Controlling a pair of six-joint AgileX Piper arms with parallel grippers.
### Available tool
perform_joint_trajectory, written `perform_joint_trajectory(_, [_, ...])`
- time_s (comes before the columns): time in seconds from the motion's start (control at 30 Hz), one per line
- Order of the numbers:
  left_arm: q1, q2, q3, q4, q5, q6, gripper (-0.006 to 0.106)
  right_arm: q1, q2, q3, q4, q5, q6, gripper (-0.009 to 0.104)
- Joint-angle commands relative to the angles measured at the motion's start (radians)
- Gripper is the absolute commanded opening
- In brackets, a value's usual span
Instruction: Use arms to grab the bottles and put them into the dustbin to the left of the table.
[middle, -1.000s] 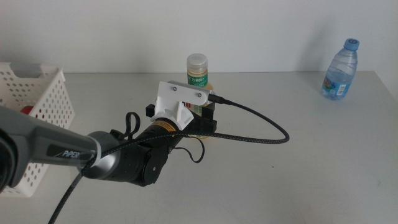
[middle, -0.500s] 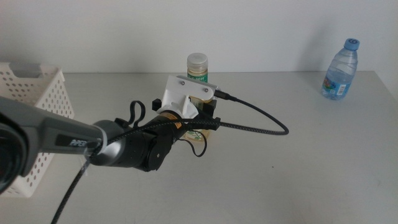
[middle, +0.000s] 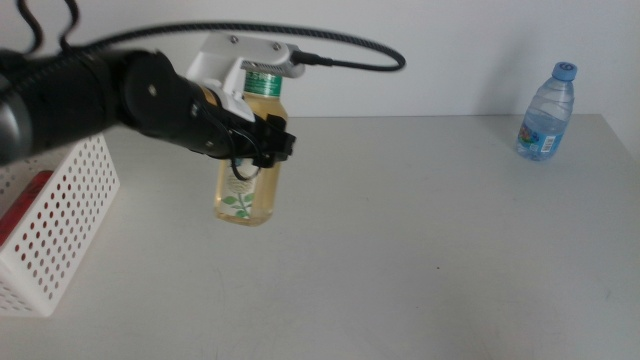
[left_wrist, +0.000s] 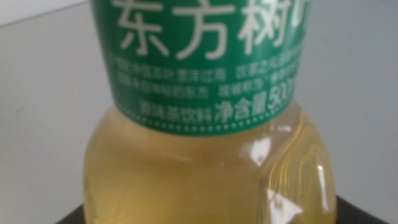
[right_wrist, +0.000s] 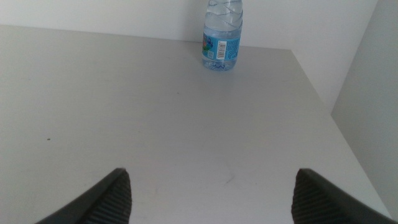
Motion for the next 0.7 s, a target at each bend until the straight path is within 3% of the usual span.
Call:
perform_joint_trajectory(0.0, [0.066,-0.074,-0.136,-0.031,0.178,0.046,-0.002,-0.006,-0.021,-0.009,-0.009,-0.078,-0.007,0.066])
perform_joint_trajectory(0.13, [0.212,-0.074,-0.281,-0.102,0.46,0.192,-0.002,-0.006,-0.021,-0.009,-0.009,-0.078,-0.007,0.066])
perform_joint_trajectory(0.37, [0.449,-0.073,-0.495,0.038,0.766,0.22,-0.002,-0.006,-0.021,-0.009,-0.009,-0.078,-0.007,0.066])
perform_joint_trajectory(0.67, [0.674,-0.031,-0.569,0.124,0.8,0.234,-0.002,-0.006,-0.021,-0.009,-0.009,-0.078,-0.007,0.066])
